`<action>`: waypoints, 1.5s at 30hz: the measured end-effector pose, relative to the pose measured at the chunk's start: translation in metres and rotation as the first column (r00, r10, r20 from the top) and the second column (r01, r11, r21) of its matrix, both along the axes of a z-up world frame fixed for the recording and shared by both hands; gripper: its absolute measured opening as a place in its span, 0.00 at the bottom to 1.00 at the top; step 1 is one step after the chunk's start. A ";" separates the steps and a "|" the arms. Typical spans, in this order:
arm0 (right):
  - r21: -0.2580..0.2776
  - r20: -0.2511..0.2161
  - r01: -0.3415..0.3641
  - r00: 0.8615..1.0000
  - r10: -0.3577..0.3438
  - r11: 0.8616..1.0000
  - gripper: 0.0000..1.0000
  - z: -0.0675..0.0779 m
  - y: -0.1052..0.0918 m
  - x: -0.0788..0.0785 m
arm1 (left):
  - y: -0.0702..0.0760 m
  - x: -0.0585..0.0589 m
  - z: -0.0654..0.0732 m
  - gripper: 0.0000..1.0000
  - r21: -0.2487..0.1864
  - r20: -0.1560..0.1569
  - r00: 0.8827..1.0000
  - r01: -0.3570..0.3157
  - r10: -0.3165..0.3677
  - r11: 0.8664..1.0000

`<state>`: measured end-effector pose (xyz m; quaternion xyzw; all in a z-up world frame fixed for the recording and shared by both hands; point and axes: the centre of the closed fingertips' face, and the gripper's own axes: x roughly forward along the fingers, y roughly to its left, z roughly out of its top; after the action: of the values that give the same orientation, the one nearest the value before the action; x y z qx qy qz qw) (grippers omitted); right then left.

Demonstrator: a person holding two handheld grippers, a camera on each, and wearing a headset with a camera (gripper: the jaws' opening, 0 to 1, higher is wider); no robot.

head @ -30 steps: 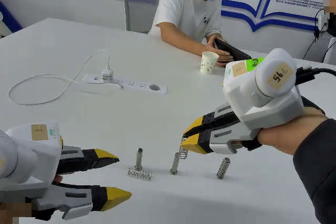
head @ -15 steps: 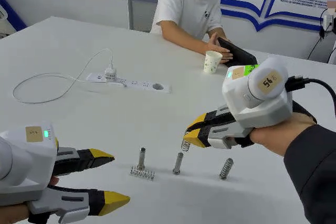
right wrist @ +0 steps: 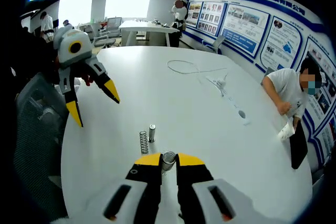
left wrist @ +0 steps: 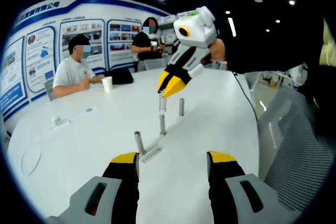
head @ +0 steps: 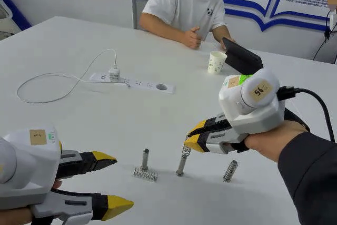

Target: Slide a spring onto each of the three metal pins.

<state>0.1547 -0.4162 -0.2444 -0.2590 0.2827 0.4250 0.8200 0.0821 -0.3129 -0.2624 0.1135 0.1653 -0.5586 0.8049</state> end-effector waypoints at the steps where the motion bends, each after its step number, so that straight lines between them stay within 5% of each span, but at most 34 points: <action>1: -0.001 -0.001 0.000 1.000 0.000 1.000 0.11 -0.001 0.000 0.000 | 0.000 0.000 0.000 0.53 0.000 0.000 1.000 0.000 0.000 1.000; 45: -0.009 -0.028 0.040 0.999 -0.040 0.999 0.11 -0.050 0.002 0.004 | 0.001 0.001 -0.009 0.52 0.016 -0.020 1.000 0.005 -0.004 1.000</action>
<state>0.1590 -0.4146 -0.2941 -0.2509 0.3012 0.4109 0.8231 0.0832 -0.3123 -0.2713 0.1147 0.1778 -0.5601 0.8010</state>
